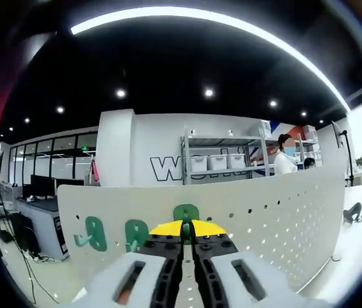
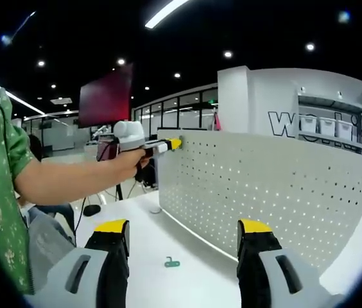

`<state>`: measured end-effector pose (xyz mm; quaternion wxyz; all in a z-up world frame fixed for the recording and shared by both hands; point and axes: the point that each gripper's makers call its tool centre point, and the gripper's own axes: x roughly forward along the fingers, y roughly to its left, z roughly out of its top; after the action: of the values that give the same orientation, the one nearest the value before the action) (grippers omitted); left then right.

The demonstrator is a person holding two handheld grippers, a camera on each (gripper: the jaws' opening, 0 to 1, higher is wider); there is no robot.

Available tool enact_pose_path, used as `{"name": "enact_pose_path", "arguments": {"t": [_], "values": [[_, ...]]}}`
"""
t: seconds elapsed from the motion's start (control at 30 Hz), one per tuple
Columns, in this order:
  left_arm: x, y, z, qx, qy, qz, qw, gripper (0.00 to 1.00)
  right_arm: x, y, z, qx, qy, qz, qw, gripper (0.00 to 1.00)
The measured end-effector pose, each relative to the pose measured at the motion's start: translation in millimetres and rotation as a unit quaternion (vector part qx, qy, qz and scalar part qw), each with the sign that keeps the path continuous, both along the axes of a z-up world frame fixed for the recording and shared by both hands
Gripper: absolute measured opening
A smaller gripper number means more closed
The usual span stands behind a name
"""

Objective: Insert the hook assembly into the mounting plate slot until the hook locks in place.

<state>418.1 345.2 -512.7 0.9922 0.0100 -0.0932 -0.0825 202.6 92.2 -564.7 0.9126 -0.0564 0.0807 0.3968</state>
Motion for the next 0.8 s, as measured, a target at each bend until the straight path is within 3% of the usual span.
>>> {"name": "enact_pose_path", "arguments": {"t": [0.8], "values": [[1.6, -0.1, -4.2, 0.038, -0.001, 0.009, 0.9992, 0.04, -0.8, 0.2, -3.0, 0.001, 0.003, 0.002, 1.0, 0.68]]}}
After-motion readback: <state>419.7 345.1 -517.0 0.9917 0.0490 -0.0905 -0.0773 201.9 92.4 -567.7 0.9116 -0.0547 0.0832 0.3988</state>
